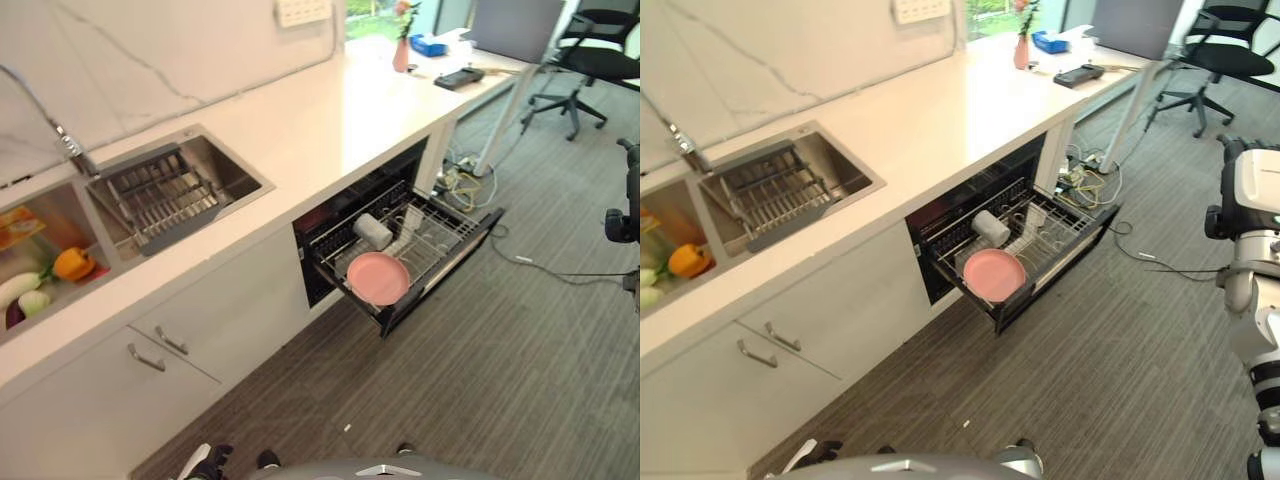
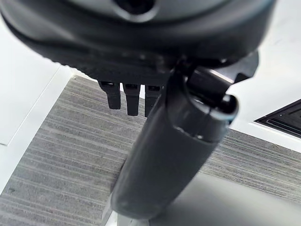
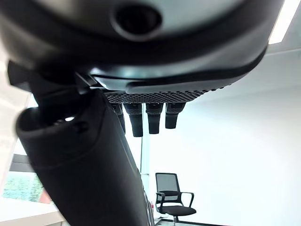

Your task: Place the dishes in the dishwasher.

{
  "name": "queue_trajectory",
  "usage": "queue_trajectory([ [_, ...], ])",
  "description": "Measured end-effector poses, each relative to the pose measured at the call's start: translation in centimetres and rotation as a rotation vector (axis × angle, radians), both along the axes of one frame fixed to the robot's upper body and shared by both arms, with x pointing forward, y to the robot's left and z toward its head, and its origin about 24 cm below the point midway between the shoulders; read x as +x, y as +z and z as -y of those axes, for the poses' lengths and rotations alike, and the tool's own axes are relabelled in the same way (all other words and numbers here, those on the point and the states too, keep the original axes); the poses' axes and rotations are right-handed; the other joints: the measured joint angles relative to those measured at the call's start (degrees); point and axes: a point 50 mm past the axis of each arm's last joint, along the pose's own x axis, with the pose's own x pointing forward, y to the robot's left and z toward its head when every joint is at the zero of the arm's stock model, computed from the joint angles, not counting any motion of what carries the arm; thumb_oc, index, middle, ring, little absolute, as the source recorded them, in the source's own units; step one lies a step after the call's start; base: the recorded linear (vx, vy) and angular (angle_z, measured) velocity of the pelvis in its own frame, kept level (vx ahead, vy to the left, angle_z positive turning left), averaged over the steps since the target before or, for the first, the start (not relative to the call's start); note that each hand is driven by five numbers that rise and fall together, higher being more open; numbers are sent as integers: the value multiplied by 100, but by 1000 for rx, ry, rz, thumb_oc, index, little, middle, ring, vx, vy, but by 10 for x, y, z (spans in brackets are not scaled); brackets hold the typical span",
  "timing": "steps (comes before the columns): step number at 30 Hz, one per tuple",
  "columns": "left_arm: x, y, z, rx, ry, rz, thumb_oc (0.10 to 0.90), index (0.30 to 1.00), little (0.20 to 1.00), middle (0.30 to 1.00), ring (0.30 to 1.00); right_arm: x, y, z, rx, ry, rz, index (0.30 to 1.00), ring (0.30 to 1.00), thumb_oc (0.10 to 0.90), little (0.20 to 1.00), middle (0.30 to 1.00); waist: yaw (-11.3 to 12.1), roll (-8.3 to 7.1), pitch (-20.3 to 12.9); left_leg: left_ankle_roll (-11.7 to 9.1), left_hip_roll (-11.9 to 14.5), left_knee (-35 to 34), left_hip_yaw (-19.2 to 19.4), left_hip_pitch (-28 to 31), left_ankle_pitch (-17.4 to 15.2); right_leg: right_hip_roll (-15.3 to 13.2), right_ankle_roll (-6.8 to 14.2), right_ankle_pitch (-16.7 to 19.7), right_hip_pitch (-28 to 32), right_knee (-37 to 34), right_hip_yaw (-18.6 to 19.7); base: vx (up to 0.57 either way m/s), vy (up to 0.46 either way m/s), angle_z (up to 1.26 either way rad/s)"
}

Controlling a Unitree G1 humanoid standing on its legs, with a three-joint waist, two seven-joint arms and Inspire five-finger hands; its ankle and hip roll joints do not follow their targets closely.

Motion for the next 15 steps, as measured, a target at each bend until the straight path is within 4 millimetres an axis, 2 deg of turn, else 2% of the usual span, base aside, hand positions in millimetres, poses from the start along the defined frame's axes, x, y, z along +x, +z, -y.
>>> queue_trajectory([
  [1, 11, 2, 0, 8, -28, 13, 800, 900, 900, 900, 900, -40, -26, 23, 88, -94, 20, 427, 427, 485, 427, 427, 61, 30, -82, -27, 20, 29, -37, -17, -15, -7, 24, -26, -17, 15, -69, 21, 9, 34],
  [2, 20, 4, -3, 14, -24, 46, 800, 900, 900, 900, 900, -87, -54, 42, 170, -239, 63, 300, 300, 400, 300, 300, 310, -36, -123, -62, 17, 6, -167, -42, -13, -7, -3, -72, 48, 19, -205, 17, -5, 38],
  [3, 14, 4, -4, 16, -3, 47, 800, 900, 900, 900, 900, -113, -79, 52, 227, -367, 20, 300, 300, 400, 300, 300, 402, -70, -210, -78, -2, 8, -163, -44, -29, -4, 5, -84, 38, 19, -196, 19, -7, 24],
  [4, 9, 3, -3, 14, 5, 34, 800, 900, 900, 900, 900, -128, -94, 57, 267, -443, -26, 300, 300, 400, 300, 300, 382, -72, -250, -87, -23, 8, -159, -47, -41, -10, 14, -89, 38, 22, -195, 77, -5, 1],
  [5, 1, 1, 0, 1, 16, 15, 800, 900, 900, 900, 900, -156, -128, 59, 343, -566, -144, 300, 300, 400, 300, 300, 340, -60, -292, -80, -67, 1, -183, -103, -54, -52, 37, -94, 57, 21, -223, 87, -5, 9],
  [6, -9, -2, 6, -15, 30, -9, 800, 900, 900, 900, 900, -183, -172, 42, 455, -663, -275, 300, 300, 400, 300, 300, 192, -3, -310, -76, -107, -1, -249, -147, -55, -77, 59, -84, 55, 16, -247, 86, -5, 9],
  [7, -12, -3, 7, -19, 31, -20, 800, 900, 900, 900, 900, -195, -199, 26, 527, -695, -367, 300, 300, 400, 300, 300, 38, 14, -318, -72, -112, -1, -272, -139, -51, -78, 66, -76, 58, 15, -247, 21, -6, 6],
  [9, -10, -4, 10, -26, 18, -27, 800, 900, 900, 900, 900, -203, -230, 1, 580, -647, -559, 300, 300, 400, 300, 300, -48, 89, -343, -72, -113, -2, -277, -147, -57, -96, 78, -65, 39, -3, -250, 0, 0, 0],
  [10, -13, -4, 11, -27, 16, -36, 800, 900, 900, 900, 900, -199, -237, -8, 589, -600, -602, 300, 300, 400, 300, 300, -25, 138, -365, -53, -126, -3, -293, -175, -70, -105, 93, -48, 33, -15, -277, -4, 1, 6],
  [12, -8, -4, 12, -29, 3, -28, 800, 900, 900, 900, 900, -185, -243, -20, 594, -522, -633, 300, 300, 400, 300, 300, 40, 173, -389, -44, -132, -3, -344, -239, -64, -118, 111, -45, 18, -17, -330, -4, -2, 16],
  [15, -2, -3, 12, -37, -3, -4, 800, 900, 900, 900, 900, -140, -238, -33, 592, -377, -591, 300, 300, 400, 300, 300, 322, 174, -427, -1, -138, -3, -533, -420, -11, -129, 97, -44, -11, -20, -540, 9, -3, 38],
])
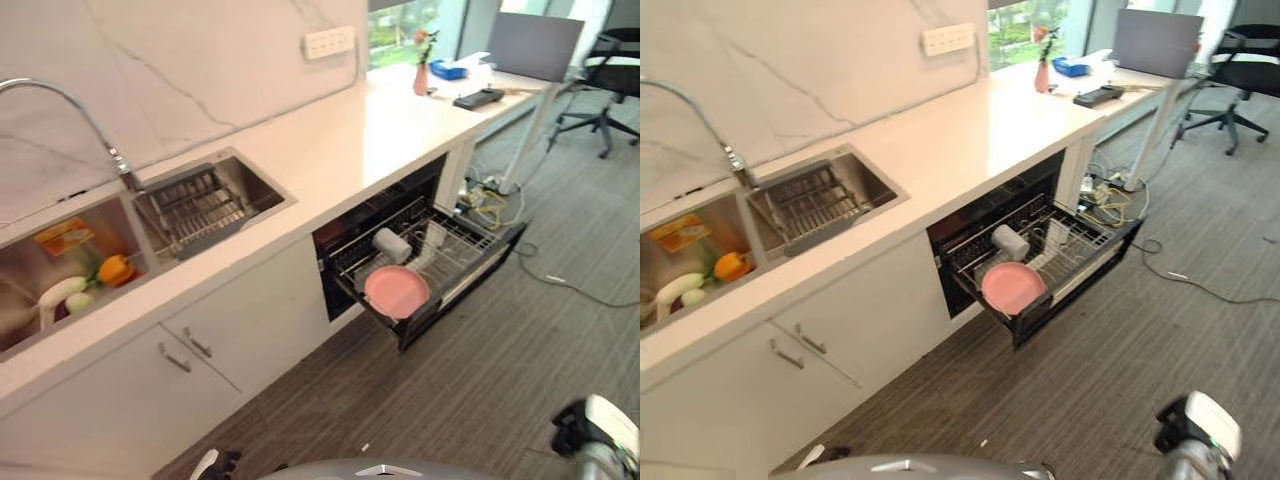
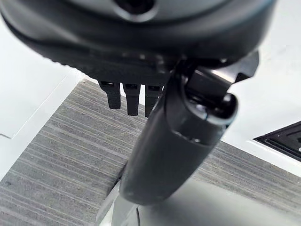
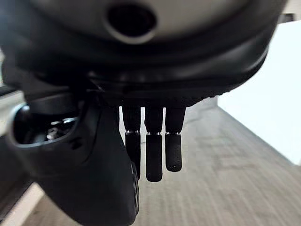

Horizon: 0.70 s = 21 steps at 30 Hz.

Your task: Place the dishes in the dishwasher.

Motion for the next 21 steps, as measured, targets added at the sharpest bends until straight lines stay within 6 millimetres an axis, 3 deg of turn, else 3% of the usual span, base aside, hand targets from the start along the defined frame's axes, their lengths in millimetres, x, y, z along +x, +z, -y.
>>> queue_trajectory([
  [4, 0, 0, 1, -9, 6, 6, 800, 900, 900, 900, 900, 46, 12, -7, 4, 72, 89, 300, 300, 400, 300, 300, 376, -16, -43, 61, -70, 2, -279, -268, 100, 1, -7, 11, -51, 2, -308, -22, -3, 46],
  [8, -7, 0, 3, -17, 14, -3, 800, 900, 900, 900, 900, 96, 37, -3, 32, 40, 223, 300, 300, 400, 300, 300, 710, 108, 38, 126, -219, 36, -709, -718, 357, -34, 6, 96, -223, 32, -695, -90, 28, 50],
  [10, -5, 0, 4, -26, 25, 13, 800, 900, 900, 900, 900, 110, 54, 9, 26, -41, 287, 300, 300, 400, 300, 300, 786, 219, 252, 112, -289, 37, -873, -949, 458, -66, 19, 135, -352, 37, -847, -74, 48, 41],
  [12, 4, 1, 7, -38, 13, 39, 800, 900, 900, 900, 900, 132, 83, 20, 14, -113, 427, 300, 300, 400, 300, 300, 775, 387, 651, 185, -304, 36, -940, -1225, 562, -70, 9, 235, -562, 30, -900, -35, 38, 20],
  [17, 19, 3, 8, -35, 22, 84, 800, 900, 900, 900, 900, 156, 116, 22, 41, -162, 610, 300, 300, 400, 300, 300, 828, 652, 1035, 194, -311, 2, -1017, -1439, 521, -64, 8, 230, -656, 2, -961, 15, 26, 16],
  [21, 34, 7, 12, -47, 9, 149, 800, 900, 900, 900, 900, 168, 132, 24, 56, -172, 650, 300, 300, 400, 300, 300, 959, 734, 1172, 248, -345, 7, -1015, -1707, 568, -69, -24, 279, -851, 26, -1047, 20, 20, 19],
])
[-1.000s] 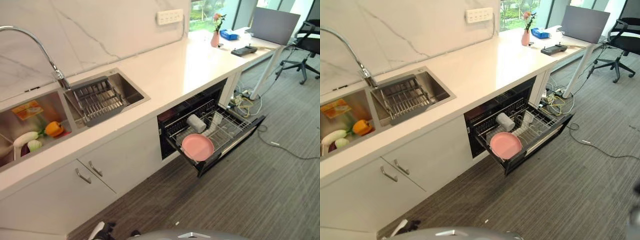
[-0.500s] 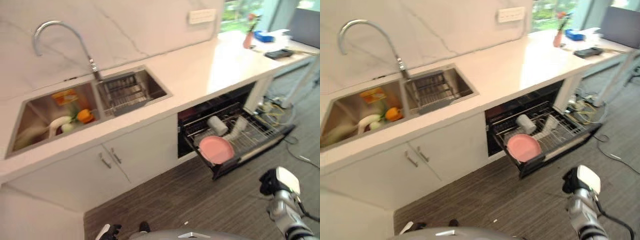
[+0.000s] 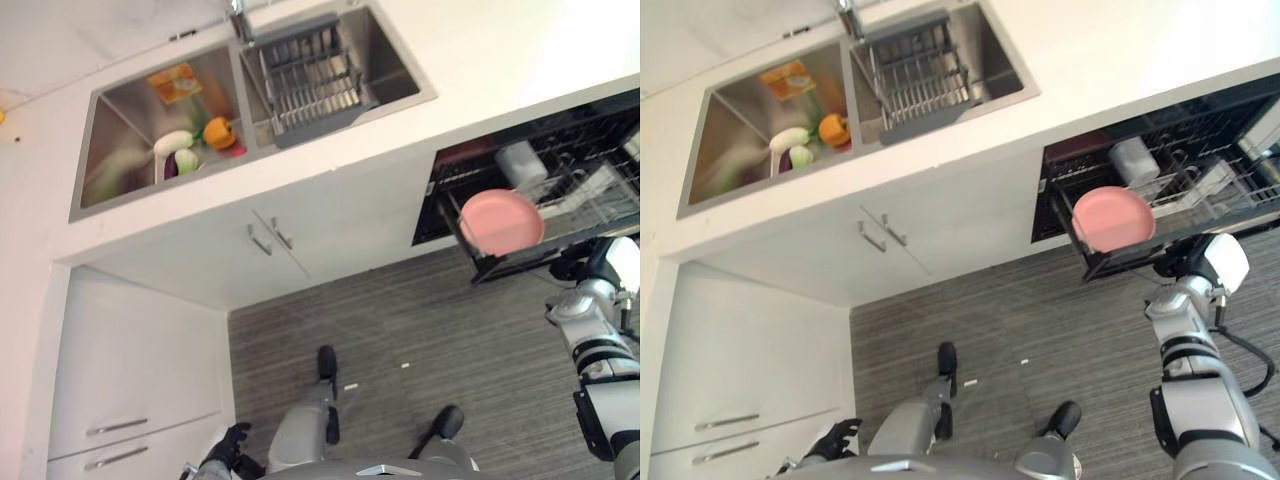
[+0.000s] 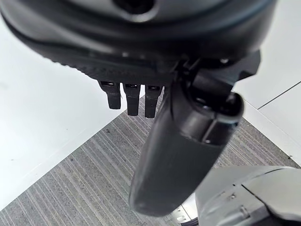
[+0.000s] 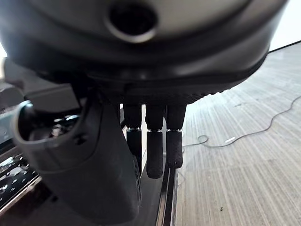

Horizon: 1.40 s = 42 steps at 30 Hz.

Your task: Place the dishes in the dishwasher.

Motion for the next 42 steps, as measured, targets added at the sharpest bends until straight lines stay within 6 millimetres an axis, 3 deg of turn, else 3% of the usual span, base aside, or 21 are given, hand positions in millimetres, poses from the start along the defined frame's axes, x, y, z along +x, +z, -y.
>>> queue_trajectory([
  [3, 5, 1, 2, -5, -3, 17, 800, 900, 900, 900, 900, 5, 9, 0, -5, -11, 44, 300, 300, 400, 300, 300, 38, -26, 63, 52, -66, 23, -8, -108, 110, -47, 32, 30, -54, 3, -67, 22, 18, 15],
  [7, 24, 7, 4, -18, -10, 86, 800, 900, 900, 900, 900, 23, 42, 0, -30, 8, 117, 300, 300, 400, 300, 300, 72, -72, 246, 36, -121, 28, -60, -281, 162, -77, 40, 31, -145, 4, -174, 21, -8, 15],
  [12, 39, 12, 4, -20, -21, 135, 800, 900, 900, 900, 900, 29, 78, 11, -103, 7, 155, 300, 300, 400, 300, 300, 206, -69, 464, 55, -125, 29, -252, -584, 221, -5, 54, 23, -298, 8, -379, 14, -35, 20],
  [15, 39, 12, 3, -18, -20, 135, 800, 900, 900, 900, 900, 29, 91, 17, -123, -4, 170, 300, 300, 400, 300, 300, 263, -73, 527, 57, -154, 29, -339, -686, 252, -3, 54, 22, -340, 7, -479, 8, -40, 19],
  [16, 38, 13, -2, -16, 8, 134, 800, 900, 900, 900, 900, 35, 107, 16, -158, 0, 179, 300, 300, 400, 300, 300, 327, -105, 627, 46, -162, 31, -387, -791, 283, 6, 57, 24, -412, 7, -531, 9, -29, 10],
  [20, 30, 8, -9, -21, 97, 91, 800, 900, 900, 900, 900, 50, 133, 3, -199, 52, 221, 300, 300, 400, 300, 300, 382, -128, 763, 50, -186, 31, -458, -871, 293, 9, 58, 25, -441, 7, -602, 16, -2, 11],
  [24, 20, 3, -19, -9, 196, 15, 800, 900, 900, 900, 900, 60, 141, -8, -198, 89, 230, 300, 300, 400, 300, 300, 407, -152, 780, 74, -229, 31, -546, -964, 311, 1, 44, 12, -446, 8, -548, 11, 2, 17],
  [30, 27, 5, -15, -65, 203, 42, 800, 900, 900, 900, 900, 64, 138, -14, -187, 124, 215, 307, 307, 405, 307, 307, 391, -164, 788, 112, -246, 31, -586, -1014, 372, -7, 71, 8, -477, 8, -473, -9, 8, 3],
  [31, 28, 5, -15, -68, 202, 46, 800, 900, 900, 900, 900, 66, 137, -17, -183, 136, 216, 385, 385, 456, 385, 385, 366, -177, 796, 112, -235, 31, -577, -1003, 373, -5, 73, 10, -476, 8, -456, -30, 11, -6],
  [32, 29, 5, -15, -71, 202, 49, 800, 900, 900, 900, 900, 68, 135, -22, -177, 150, 220, 545, 545, 563, 545, 545, 380, -186, 802, 111, -232, 31, -559, -992, 372, -5, 76, 11, -474, 8, -440, -16, 8, -9],
  [33, 31, 6, -13, -75, 201, 58, 800, 900, 900, 900, 900, 71, 130, -30, -161, 181, 233, 900, 900, 800, 900, 900, 354, -207, 811, 112, -195, 31, -524, -965, 373, -6, 87, 20, -463, 9, -411, 10, -22, -11],
  [35, 33, 7, -13, -78, 198, 66, 800, 900, 900, 900, 900, 74, 122, -38, -149, 218, 232, 900, 900, 800, 900, 900, 367, -230, 826, 111, -200, 31, -506, -926, 373, -7, 87, 21, -438, 9, -388, 25, -34, -5],
  [36, 39, 9, -14, -108, 269, 98, 800, 900, 900, 900, 900, 68, 77, -63, -34, 300, 249, 900, 900, 800, 900, 900, 347, -359, 870, 102, -178, 31, -463, -699, 365, -8, 62, 5, -206, 10, -301, 35, -23, 3],
  [37, 39, 10, -15, -111, 270, 101, 800, 900, 900, 900, 900, 65, 61, -69, -9, 318, 213, 900, 900, 800, 900, 900, 301, -392, 858, 83, -170, 31, -464, -653, 348, -7, 62, -12, -158, 10, -275, 62, -28, 8],
  [39, 47, 12, -15, -135, 298, 125, 800, 900, 900, 900, 900, 50, 3, -96, 112, 371, 94, 900, 900, 800, 900, 900, 271, -574, 789, 55, -153, 31, -407, -540, 238, -4, 60, -139, -14, 9, -240, 95, -13, 11],
  [41, 53, 11, -15, -174, 360, 99, 800, 900, 900, 900, 900, 15, -59, -120, 254, 413, -36, 900, 900, 800, 900, 900, 166, -747, 740, 80, -117, 32, -239, -354, 214, -2, 70, -157, 201, 15, -259, 131, -1, 11],
  [42, 50, 10, -16, -185, 386, 81, 800, 900, 900, 900, 900, 0, -78, -129, 307, 425, -80, 900, 900, 800, 900, 900, 132, -829, 707, 90, -133, 28, -200, -230, 189, -26, 68, -160, 327, 19, -236, 176, 37, -4],
])
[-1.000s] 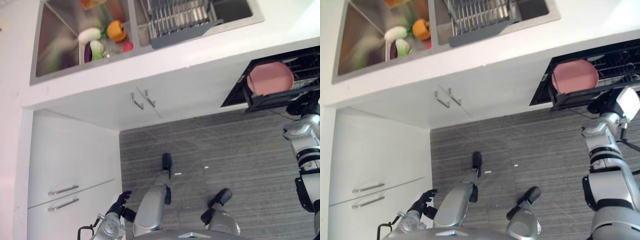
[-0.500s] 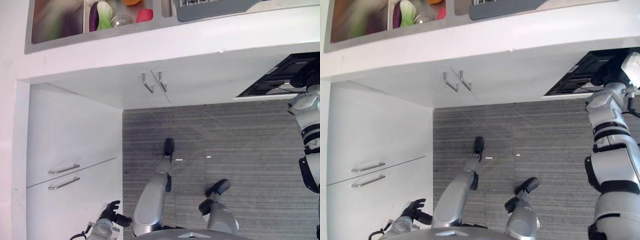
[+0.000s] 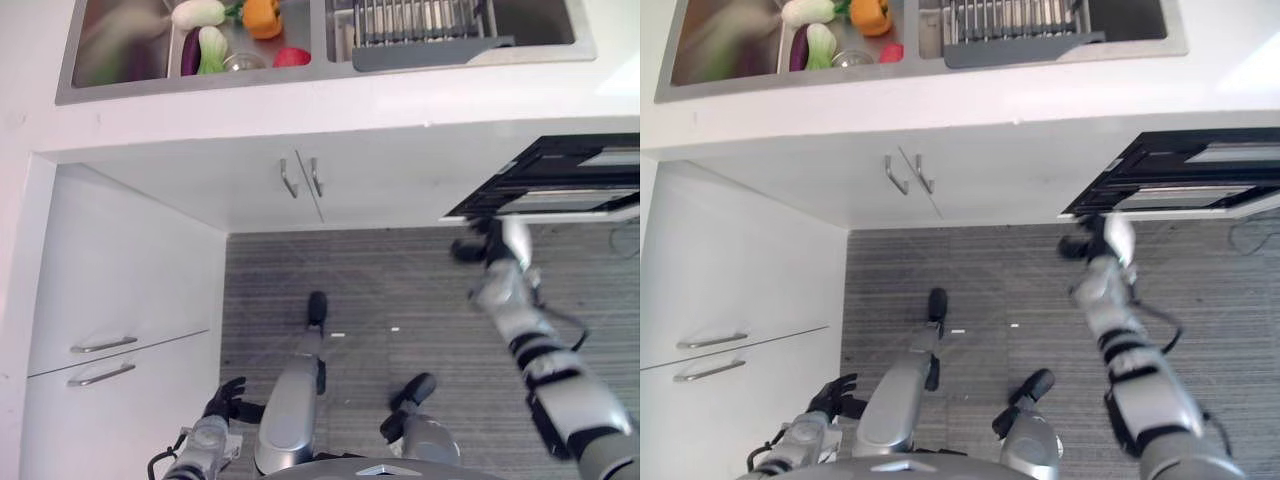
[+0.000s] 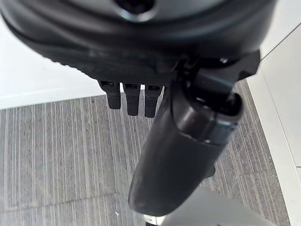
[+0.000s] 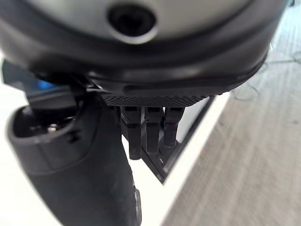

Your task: Place the dishes in the dishwasher.

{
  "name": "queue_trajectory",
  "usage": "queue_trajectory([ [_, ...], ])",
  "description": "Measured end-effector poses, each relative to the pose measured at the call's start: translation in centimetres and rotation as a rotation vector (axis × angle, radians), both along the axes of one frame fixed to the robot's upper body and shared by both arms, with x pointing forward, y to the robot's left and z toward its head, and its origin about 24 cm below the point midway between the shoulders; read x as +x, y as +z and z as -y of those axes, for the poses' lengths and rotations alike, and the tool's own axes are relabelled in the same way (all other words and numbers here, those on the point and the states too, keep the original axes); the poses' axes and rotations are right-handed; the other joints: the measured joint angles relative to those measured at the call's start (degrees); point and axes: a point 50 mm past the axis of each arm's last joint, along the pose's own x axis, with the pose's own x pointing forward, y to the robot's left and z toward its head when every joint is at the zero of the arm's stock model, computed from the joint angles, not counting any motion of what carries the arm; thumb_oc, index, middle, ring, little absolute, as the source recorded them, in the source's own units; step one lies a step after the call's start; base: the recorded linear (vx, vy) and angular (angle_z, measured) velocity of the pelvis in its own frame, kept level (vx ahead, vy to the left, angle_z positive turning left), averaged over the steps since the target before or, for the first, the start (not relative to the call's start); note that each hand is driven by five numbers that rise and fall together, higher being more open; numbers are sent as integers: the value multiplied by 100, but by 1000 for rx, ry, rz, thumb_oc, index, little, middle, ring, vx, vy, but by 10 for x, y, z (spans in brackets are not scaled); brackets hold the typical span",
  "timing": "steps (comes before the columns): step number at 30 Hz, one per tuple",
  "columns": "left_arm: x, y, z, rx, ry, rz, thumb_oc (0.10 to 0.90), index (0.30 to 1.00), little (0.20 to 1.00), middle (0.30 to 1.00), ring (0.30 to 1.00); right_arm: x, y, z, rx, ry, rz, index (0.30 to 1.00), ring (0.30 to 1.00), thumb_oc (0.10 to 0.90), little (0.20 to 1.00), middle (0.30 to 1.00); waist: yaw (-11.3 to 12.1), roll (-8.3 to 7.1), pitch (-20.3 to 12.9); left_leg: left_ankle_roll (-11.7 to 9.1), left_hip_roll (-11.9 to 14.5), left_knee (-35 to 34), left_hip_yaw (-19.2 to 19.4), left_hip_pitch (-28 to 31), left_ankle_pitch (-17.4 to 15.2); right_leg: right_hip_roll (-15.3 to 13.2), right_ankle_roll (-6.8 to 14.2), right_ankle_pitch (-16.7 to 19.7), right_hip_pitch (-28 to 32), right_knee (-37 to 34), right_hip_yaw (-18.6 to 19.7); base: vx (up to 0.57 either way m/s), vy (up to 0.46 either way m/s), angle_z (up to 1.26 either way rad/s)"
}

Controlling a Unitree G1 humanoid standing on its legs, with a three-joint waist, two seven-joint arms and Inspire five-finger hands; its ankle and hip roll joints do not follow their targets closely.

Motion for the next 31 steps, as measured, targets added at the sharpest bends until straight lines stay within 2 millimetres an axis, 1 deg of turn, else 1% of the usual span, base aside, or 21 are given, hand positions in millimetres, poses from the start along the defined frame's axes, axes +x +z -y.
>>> queue_trajectory([
  [1, -8, -3, -3, -17, 32, -24, 800, 900, 900, 900, 900, -30, -33, -10, 57, 9, -121, 900, 900, 800, 900, 900, -85, -188, -131, -25, -17, 2, 79, 168, -68, -44, -45, -29, 109, 2, 75, 135, 33, -16],
  [4, -34, -8, -20, -13, 138, -110, 800, 900, 900, 900, 900, -97, -88, -20, 140, -26, -376, 900, 900, 800, 900, 900, -343, -594, -504, -42, -16, 6, 295, 642, -234, -128, -50, -27, 416, 36, 202, 126, 88, -36],
  [6, -65, -13, -30, 4, 178, -217, 800, 900, 900, 900, 900, -136, -109, -18, 160, -60, -503, 900, 900, 800, 900, 900, -465, -767, -842, -63, 44, -34, 515, 975, -349, -171, -44, -33, 548, 199, 404, 99, 120, -66],
  [8, -71, -11, -39, 29, 163, -240, 800, 900, 900, 900, 900, -164, -119, -10, 158, -93, -582, 900, 900, 800, 900, 900, -535, -937, -1127, -99, 73, -33, 669, 1044, -382, -205, -172, -336, 485, 187, 514, 116, 282, -48],
  [9, -68, -9, -44, 30, 204, -253, 800, 900, 900, 900, 900, -183, -132, -11, 276, -214, -645, 900, 900, 800, 900, 900, -620, -1154, -1167, 303, 0, 1136, 944, 856, -1041, -529, 95, -421, 441, 533, 580, 30, 239, -27],
  [10, -79, -14, -37, 8, 222, -302, 800, 900, 900, 900, 900, -189, -133, -1, 302, -285, -678, 900, 900, 800, 900, 900, -596, -1004, -1196, 401, 107, 1870, 1072, 810, -1537, -591, 117, -471, 450, 1036, 750, 5, 166, -27],
  [11, -89, -20, -20, -36, 219, -337, 800, 900, 900, 900, 900, -216, -136, 16, 315, -361, -758, 900, 900, 800, 900, 900, -659, -522, -1335, 129, 310, 1840, 1013, 1051, -1785, -590, 100, -419, 334, 1812, 963, 50, 187, 0],
  [12, -86, -21, -13, -44, 190, -321, 800, 900, 900, 900, 900, -237, -140, 17, 327, -372, -828, 900, 900, 800, 900, 900, -658, -378, -1459, 118, 312, 1502, 956, 1232, -1761, -662, 171, -422, 57, 2463, 1236, 21, 121, 18],
  [13, -78, -20, -13, -37, 163, -295, 800, 900, 900, 900, 900, -245, -143, 11, 351, -371, -861, 900, 900, 800, 900, 900, -750, -540, -1552, 76, 127, 1394, 974, 1289, -1739, -722, 138, -195, -138, 2685, 1353, 64, 93, 38],
  [14, -70, -19, -16, -12, 132, -294, 800, 900, 900, 900, 900, -249, -146, 4, 385, -381, -877, 900, 900, 800, 900, 900, -821, -589, -1558, 260, -87, 1889, 997, 1170, -1962, -924, 156, -219, -383, 3179, 1684, 66, -80, 34],
  [15, -67, -19, -13, -16, 119, -300, 800, 900, 900, 900, 900, -246, -144, 10, 388, -395, -862, 900, 900, 800, 900, 900, -852, -417, -1518, 483, -29, 2729, 933, 1033, -2190, -890, 201, -194, -641, 3611, 2146, 66, -82, 24],
  [16, -70, -22, -4, -42, 118, -306, 800, 900, 900, 900, 900, -253, -145, 10, 401, -405, -883, 900, 900, 800, 900, 900, -844, -44, -1603, 472, 45, 2679, 664, 1104, -2505, -599, 388, -653, -793, 3756, 2610, 46, -128, 34],
  [17, -67, -20, -9, -26, 122, -294, 800, 900, 900, 900, 900, -260, -150, -6, 456, -400, -902, 900, 900, 800, 900, 900, -849, -265, -1709, 437, -89, 2169, 562, 1176, -2298, -400, 150, -983, -684, 2803, 3038, 14, -129, 39],
  [19, -47, -15, -12, -13, 89, -217, 800, 900, 900, 900, 900, -257, -152, -14, 494, -411, -896, 900, 900, 800, 900, 900, -855, -282, -1664, 398, -161, 1470, 314, 1266, -1671, -7, 35, -1064, -590, 1667, 3108, 79, -247, 68],
  [20, -47, -15, -14, -15, 96, -221, 800, 900, 900, 900, 900, -260, -153, -19, 507, -411, -911, 900, 900, 800, 900, 900, -874, -340, -1695, 280, -196, 1267, 208, 1314, -1539, 72, 39, -1062, -426, 1269, 3164, 120, -266, 89],
  [21, -54, -15, -17, -15, 106, -245, 800, 900, 900, 900, 900, -268, -155, -24, 523, -416, -945, 900, 900, 800, 900, 900, -889, -526, -1765, 273, -279, 991, 150, 1423, -1394, 147, -23, -1041, -122, 904, 3040, 87, -193, 77],
  [22, -57, -15, -21, -8, 109, -252, 800, 900, 900, 900, 900, -271, -156, -26, 535, -415, -957, 900, 900, 800, 900, 900, -881, -596, -1802, 218, -310, 871, 142, 1496, -1316, 201, -120, -931, 21, 713, 3056, 71, -172, 70],
  [23, -62, -16, -20, -12, 110, -262, 800, 900, 900, 900, 900, -273, -155, -25, 538, -420, -962, 900, 900, 800, 900, 900, -866, -580, -1831, 196, -267, 731, 88, 1550, -1298, 256, -136, -862, 64, 625, 2968, 51, -163, 39],
  [25, -70, -20, -8, -50, 97, -286, 800, 900, 900, 900, 900, -273, -153, -15, 533, -448, -946, 900, 900, 800, 900, 900, -879, -473, -1973, -108, -104, 196, 117, 1629, -1207, 415, -223, -801, 108, 223, 2672, 21, -139, 52],
  [28, -83, -24, 1, -62, 50, -329, 800, 900, 900, 900, 900, -272, -151, -3, 515, -454, -937, 900, 900, 800, 900, 900, -841, -294, -1972, -173, 63, 204, 161, 1700, -1094, 589, -332, -610, 340, 112, 2596, -6, -86, 21],
  [31, -84, -23, -3, -44, 22, -338, 800, 900, 900, 900, 900, -271, -151, -6, 522, -445, -937, 900, 900, 800, 900, 900, -834, -371, -2060, -294, 117, 53, 170, 1770, -1069, 637, -448, -582, 339, -47, 2555, 15, -39, 0],
])
